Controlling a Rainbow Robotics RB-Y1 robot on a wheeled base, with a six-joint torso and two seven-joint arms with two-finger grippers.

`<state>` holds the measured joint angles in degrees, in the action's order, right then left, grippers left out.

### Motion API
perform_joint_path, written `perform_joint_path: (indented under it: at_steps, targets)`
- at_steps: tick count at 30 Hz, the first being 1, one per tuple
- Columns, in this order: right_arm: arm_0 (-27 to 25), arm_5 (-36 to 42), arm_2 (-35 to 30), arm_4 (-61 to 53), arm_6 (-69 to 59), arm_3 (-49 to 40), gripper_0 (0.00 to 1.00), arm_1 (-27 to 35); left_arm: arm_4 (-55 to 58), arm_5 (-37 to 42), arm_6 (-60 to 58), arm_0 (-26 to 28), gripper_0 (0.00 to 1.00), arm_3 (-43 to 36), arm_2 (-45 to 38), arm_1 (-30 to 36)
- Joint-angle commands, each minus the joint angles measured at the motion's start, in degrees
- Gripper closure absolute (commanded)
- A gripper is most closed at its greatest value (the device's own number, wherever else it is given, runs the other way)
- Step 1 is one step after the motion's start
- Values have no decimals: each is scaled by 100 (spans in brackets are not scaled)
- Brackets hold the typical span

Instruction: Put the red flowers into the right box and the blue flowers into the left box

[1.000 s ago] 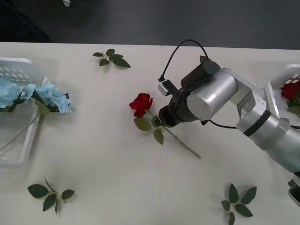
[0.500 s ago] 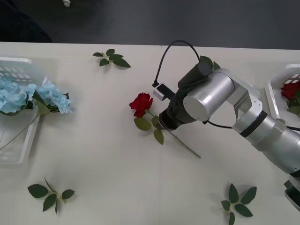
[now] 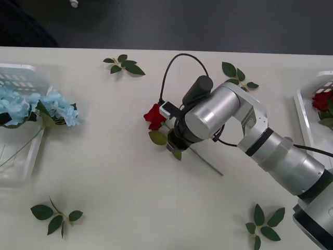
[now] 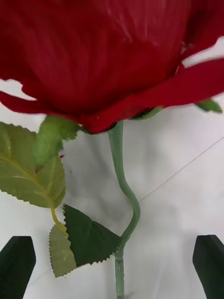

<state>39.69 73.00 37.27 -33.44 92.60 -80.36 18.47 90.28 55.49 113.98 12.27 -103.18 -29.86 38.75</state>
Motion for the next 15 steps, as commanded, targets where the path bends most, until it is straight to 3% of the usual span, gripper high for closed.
perform_joint_path:
  at_steps: [1, 15]
  targets:
    - [223, 4, 53, 294, 399, -94, 0, -19, 253, 506, 1153, -5, 20, -325, -37, 10]
    - [417, 470, 44, 276, 461, -94, 0, 25, 657, 2273, 3174, -480, 20, -527, -72, -939]
